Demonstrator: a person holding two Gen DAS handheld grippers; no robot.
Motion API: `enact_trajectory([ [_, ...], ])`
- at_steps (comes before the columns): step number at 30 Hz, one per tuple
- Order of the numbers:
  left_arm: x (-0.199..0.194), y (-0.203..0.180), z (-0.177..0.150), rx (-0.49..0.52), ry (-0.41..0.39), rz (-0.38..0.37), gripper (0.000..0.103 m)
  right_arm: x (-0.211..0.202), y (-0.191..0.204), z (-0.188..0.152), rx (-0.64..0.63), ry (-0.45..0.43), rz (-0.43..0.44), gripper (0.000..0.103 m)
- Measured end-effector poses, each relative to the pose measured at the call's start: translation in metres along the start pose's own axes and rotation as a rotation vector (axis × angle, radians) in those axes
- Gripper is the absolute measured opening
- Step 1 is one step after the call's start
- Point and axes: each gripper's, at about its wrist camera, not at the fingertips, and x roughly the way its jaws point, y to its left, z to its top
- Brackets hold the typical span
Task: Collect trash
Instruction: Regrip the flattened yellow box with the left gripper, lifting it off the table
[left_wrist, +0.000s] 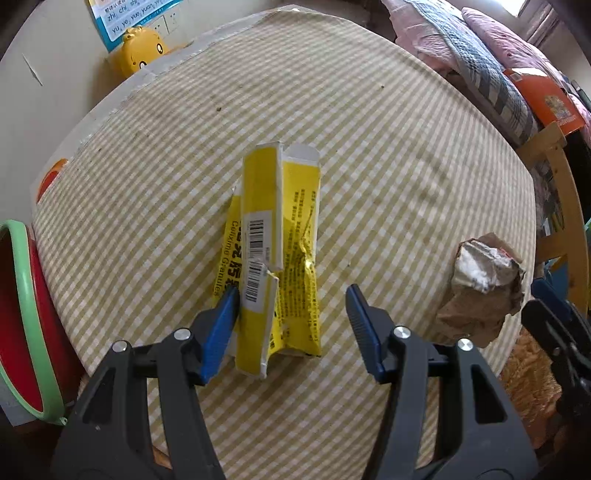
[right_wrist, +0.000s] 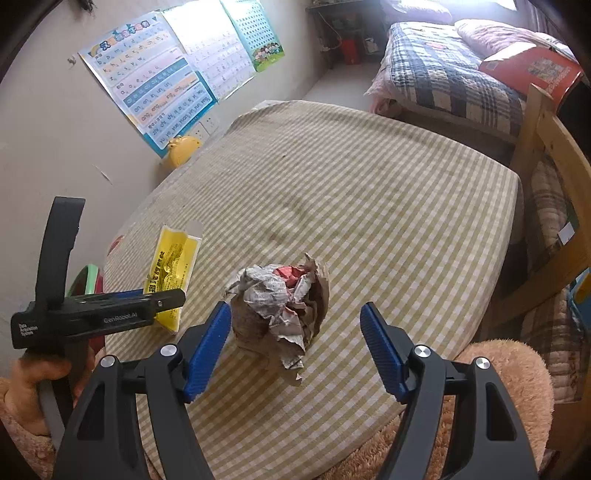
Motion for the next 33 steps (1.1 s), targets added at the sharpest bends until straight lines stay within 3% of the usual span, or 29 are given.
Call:
enact_trajectory([
  [3, 0.000, 0.002, 0.002, -0.003, -0.006, -0.005, 0.056, 0.002, -0.001, 0.000, 0.002, 0.008, 0.000, 0.069],
  [5, -0.002, 0.002, 0.000, 0.007, -0.015, 0.007, 0.040, 0.002, -0.002, 0.000, 0.009, 0.010, 0.000, 0.069],
  [8, -0.011, 0.004, -0.005, 0.002, -0.044, -0.010, 0.036, 0.004, -0.003, 0.003, 0.024, 0.017, 0.002, 0.069],
  [18, -0.064, 0.005, -0.034, -0.022, -0.158, -0.069, 0.036, 0.028, 0.002, 0.016, 0.043, 0.058, 0.007, 0.074],
  [25, -0.080, 0.003, -0.037, -0.033, -0.193, -0.082, 0.036, 0.042, 0.014, 0.014, -0.007, 0.127, -0.019, 0.075],
  [26, -0.080, 0.003, -0.037, -0.034, -0.194, -0.083, 0.036, 0.043, 0.014, 0.013, -0.004, 0.130, -0.012, 0.074],
  [30, -0.079, 0.004, -0.038, -0.034, -0.194, -0.089, 0.036, 0.039, 0.018, 0.014, -0.029, 0.125, 0.009, 0.053],
  [33, -0.080, 0.004, -0.039, -0.038, -0.193, -0.094, 0.036, 0.038, 0.023, 0.011, -0.050, 0.120, 0.002, 0.046],
])
